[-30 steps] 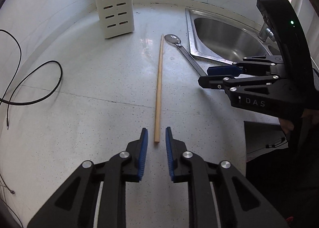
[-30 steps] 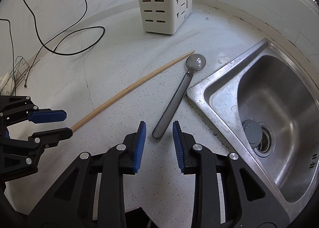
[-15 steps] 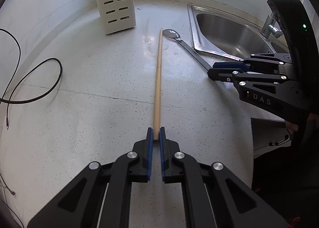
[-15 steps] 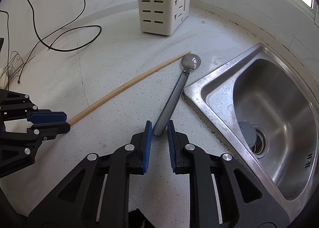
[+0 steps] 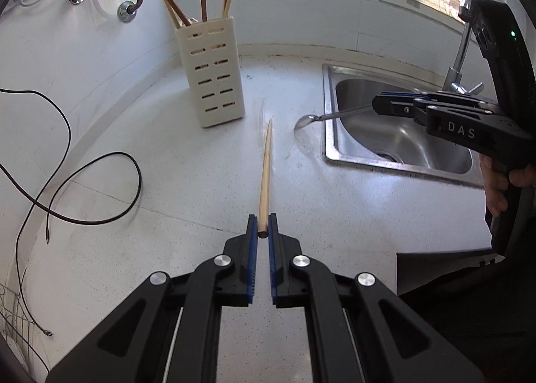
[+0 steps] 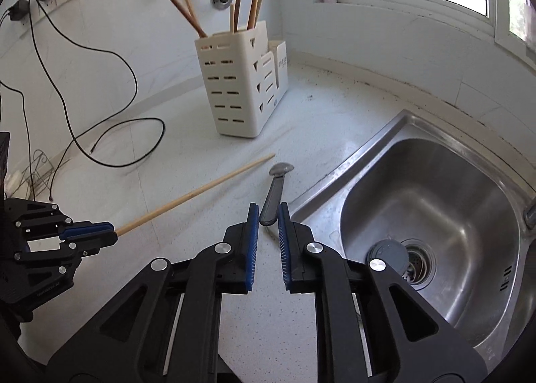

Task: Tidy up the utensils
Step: 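Lift the light chopstick with the left gripper while the right closes on the grey spoon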

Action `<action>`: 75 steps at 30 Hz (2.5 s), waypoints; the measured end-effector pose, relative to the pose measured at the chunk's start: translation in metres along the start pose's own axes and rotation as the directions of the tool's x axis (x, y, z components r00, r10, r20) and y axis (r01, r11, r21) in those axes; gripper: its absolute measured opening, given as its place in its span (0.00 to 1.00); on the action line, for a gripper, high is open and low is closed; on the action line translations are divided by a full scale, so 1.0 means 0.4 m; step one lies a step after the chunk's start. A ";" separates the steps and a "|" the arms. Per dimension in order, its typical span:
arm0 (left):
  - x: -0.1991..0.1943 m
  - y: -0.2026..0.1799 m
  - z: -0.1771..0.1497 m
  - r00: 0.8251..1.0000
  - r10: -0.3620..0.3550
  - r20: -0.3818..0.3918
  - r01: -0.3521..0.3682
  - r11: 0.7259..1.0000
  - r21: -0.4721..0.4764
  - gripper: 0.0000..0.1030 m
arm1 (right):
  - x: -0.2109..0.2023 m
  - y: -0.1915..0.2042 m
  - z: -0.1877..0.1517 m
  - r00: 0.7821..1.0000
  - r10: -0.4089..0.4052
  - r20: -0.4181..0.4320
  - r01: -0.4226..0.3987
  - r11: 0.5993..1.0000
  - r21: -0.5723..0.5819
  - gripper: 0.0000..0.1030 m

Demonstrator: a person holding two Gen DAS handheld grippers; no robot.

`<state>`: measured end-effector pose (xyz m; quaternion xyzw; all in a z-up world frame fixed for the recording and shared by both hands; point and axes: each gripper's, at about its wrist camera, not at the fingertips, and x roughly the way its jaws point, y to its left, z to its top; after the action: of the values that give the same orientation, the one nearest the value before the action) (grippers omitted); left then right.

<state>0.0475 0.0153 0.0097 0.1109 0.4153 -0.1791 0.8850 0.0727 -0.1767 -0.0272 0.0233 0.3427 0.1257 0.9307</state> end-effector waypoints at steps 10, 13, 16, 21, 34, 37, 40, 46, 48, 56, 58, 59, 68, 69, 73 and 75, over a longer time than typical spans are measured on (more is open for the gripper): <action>-0.059 0.009 0.045 0.993 0.059 0.107 -0.051 0.996 -0.071 0.06 | -0.039 -0.023 0.053 0.996 0.021 0.082 -0.021 1.000 -0.004 0.11; -0.066 0.009 0.053 0.990 0.073 0.124 -0.062 0.994 -0.090 0.06 | -0.036 -0.029 0.063 0.995 0.035 0.095 -0.034 0.999 -0.010 0.11; -0.069 0.010 0.056 0.986 0.089 0.138 -0.075 0.992 -0.103 0.06 | -0.033 -0.038 0.074 0.993 0.057 0.099 -0.057 0.998 -0.001 0.11; -0.069 0.013 0.054 0.986 0.106 0.132 -0.088 0.987 -0.131 0.06 | -0.021 -0.060 0.085 0.993 0.074 0.088 -0.079 0.995 0.060 0.11; -0.066 0.004 0.049 0.988 0.118 0.097 -0.103 0.984 -0.146 0.06 | 0.056 -0.175 0.051 0.969 0.248 -0.015 -0.216 0.874 0.436 0.11; -0.062 0.005 0.045 0.989 0.116 0.088 -0.102 0.983 -0.151 0.06 | 0.089 -0.204 0.021 0.951 0.304 -0.048 -0.231 0.809 0.541 0.11; -0.059 0.006 0.041 0.991 0.113 0.078 -0.100 0.983 -0.153 0.06 | 0.107 -0.209 -0.001 0.945 0.321 -0.065 -0.227 0.786 0.576 0.11; -0.066 0.015 0.047 0.987 0.131 0.089 -0.115 0.979 -0.169 0.06 | 0.088 -0.190 0.013 0.959 0.280 -0.045 -0.225 0.846 0.483 0.11; -0.070 0.016 0.052 0.986 0.135 0.101 -0.116 0.978 -0.172 0.06 | 0.067 -0.174 0.034 0.968 0.252 -0.019 -0.223 0.886 0.407 0.11; -0.109 0.025 0.092 0.966 0.179 0.186 -0.142 0.970 -0.195 0.06 | 0.038 -0.164 0.101 0.960 0.270 0.076 -0.279 0.900 0.334 0.11; -0.125 0.030 0.109 0.959 0.189 0.213 -0.146 0.968 -0.204 0.06 | 0.030 -0.160 0.121 0.961 0.260 0.095 -0.276 0.911 0.306 0.11; -0.133 0.033 0.117 0.955 0.193 0.226 -0.146 0.967 -0.208 0.06 | 0.023 -0.155 0.132 0.961 0.255 0.105 -0.275 0.918 0.285 0.11; -0.157 0.052 0.161 0.936 0.230 0.268 -0.166 0.956 -0.240 0.06 | 0.017 -0.128 0.182 0.974 0.192 0.117 -0.210 0.963 0.166 0.10; -0.162 0.052 0.162 0.933 0.234 0.274 -0.170 0.956 -0.239 0.06 | 0.024 -0.132 0.178 0.974 0.201 0.103 -0.216 0.962 0.167 0.10; -0.185 0.048 0.161 0.922 0.255 0.291 -0.187 0.952 -0.243 0.06 | 0.050 -0.157 0.155 0.978 0.206 0.043 -0.210 0.964 0.164 0.10; -0.197 0.050 0.158 0.917 0.260 0.303 -0.186 0.949 -0.254 0.06 | 0.056 -0.174 0.143 0.981 0.193 0.018 -0.193 0.969 0.153 0.12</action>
<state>0.0530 0.0295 0.1116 0.0275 0.2614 -0.0456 0.9638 0.1411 -0.2359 -0.0069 0.1285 0.3462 0.1886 0.9100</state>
